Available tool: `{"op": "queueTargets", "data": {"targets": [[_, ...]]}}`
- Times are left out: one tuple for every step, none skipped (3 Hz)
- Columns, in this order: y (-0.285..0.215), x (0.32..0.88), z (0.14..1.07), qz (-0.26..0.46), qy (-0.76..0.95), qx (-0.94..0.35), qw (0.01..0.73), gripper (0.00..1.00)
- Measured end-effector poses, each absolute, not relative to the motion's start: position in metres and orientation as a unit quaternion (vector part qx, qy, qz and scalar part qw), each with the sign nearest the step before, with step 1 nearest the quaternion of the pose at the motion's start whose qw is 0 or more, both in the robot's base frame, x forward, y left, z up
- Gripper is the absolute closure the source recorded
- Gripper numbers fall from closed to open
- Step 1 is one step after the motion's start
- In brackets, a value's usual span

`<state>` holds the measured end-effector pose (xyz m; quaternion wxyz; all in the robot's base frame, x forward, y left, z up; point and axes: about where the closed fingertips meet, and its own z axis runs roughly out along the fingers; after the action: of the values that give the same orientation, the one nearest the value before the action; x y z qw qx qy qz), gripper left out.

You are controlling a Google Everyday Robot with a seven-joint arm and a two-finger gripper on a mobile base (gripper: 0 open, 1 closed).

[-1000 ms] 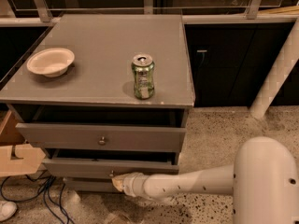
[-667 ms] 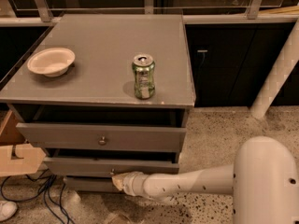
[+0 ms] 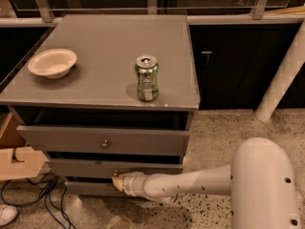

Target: Close middle drawer

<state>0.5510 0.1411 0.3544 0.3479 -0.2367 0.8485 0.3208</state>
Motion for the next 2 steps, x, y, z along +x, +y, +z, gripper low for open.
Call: {"op": "queueTargets", "data": {"targets": [[0.141, 0.551, 0.354, 0.321, 0.849, -0.237, 0.348, 1.00], [0.124, 0.526, 0.366, 0.326, 0.858, -0.202, 0.341, 1.00]]}}
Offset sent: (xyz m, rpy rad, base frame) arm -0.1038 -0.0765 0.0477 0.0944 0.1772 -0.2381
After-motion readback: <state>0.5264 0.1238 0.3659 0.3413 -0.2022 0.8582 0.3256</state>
